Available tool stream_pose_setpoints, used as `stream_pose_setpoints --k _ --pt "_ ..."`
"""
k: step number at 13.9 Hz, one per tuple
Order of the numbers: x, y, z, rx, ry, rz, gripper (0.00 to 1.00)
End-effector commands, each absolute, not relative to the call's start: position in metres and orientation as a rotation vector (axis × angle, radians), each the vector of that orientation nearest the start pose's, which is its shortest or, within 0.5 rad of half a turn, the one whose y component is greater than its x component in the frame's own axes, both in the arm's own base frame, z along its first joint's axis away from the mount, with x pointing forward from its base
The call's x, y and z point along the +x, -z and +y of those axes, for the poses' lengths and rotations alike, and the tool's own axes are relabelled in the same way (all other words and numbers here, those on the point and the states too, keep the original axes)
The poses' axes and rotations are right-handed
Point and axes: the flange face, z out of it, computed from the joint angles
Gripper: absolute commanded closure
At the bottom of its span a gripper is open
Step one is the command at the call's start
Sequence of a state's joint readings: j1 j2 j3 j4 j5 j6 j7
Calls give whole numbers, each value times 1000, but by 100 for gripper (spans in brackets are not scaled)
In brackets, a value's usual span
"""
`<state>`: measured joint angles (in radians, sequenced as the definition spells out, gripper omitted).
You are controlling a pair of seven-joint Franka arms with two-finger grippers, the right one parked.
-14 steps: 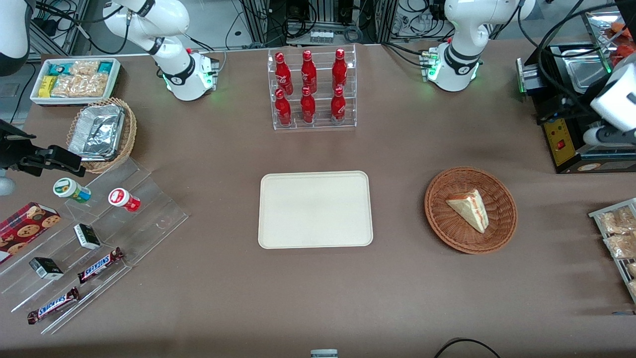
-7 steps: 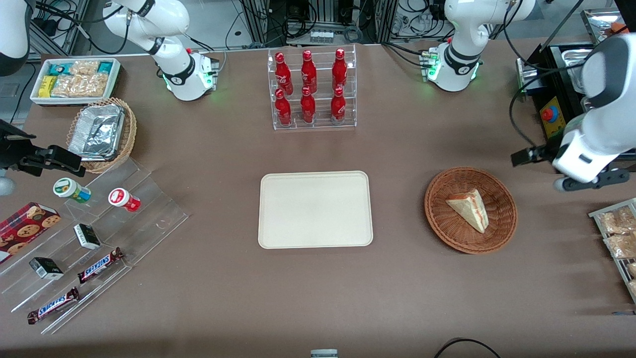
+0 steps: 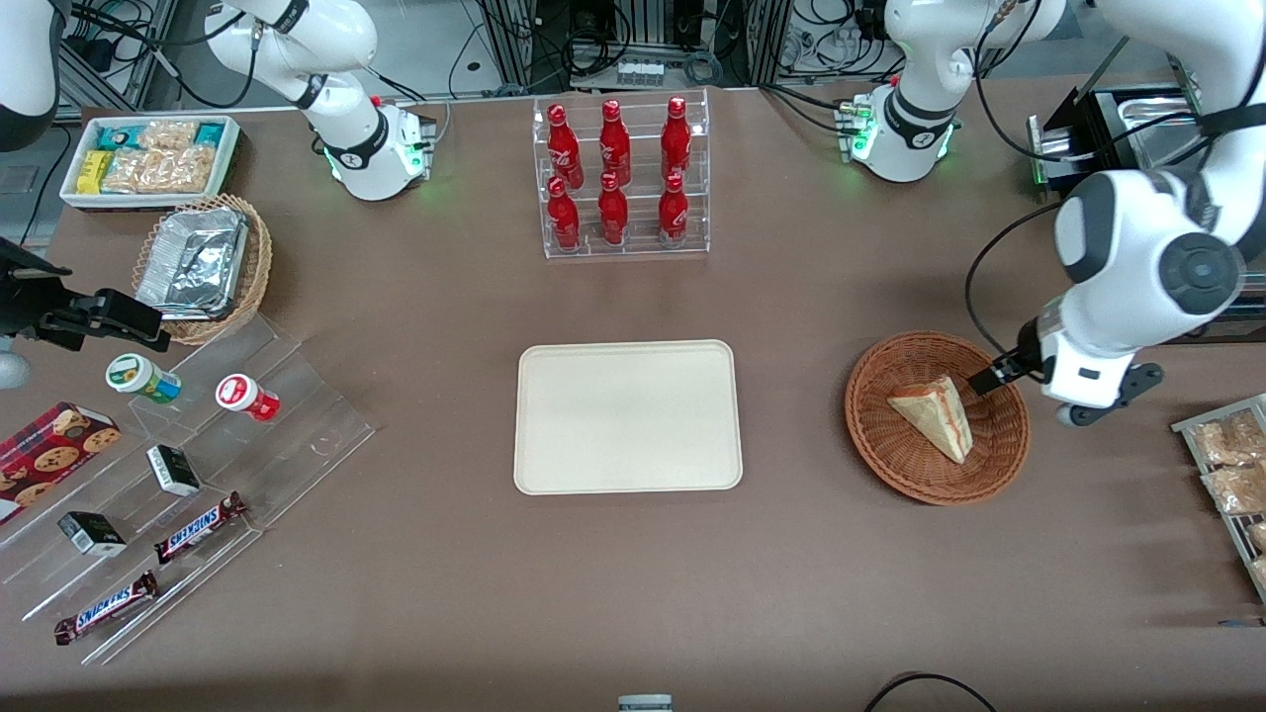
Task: Place sandwich from basket to tray
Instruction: 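Lower the open left gripper over the sandwich in the wicker basket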
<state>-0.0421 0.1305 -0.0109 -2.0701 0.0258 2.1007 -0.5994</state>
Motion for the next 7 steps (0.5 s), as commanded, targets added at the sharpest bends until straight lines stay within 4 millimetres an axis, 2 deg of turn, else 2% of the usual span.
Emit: stream_pose_setpoints --k 1,3,4,7 --pt "548 -338 -39 -2960 -94 -872 0" --pt "540 -318 -40 -2960 -57 -911 0" --pt "537 -310 -46 -2966 -42 -909 0" --pt "543 -288 -54 -2964 -3 -958 0"
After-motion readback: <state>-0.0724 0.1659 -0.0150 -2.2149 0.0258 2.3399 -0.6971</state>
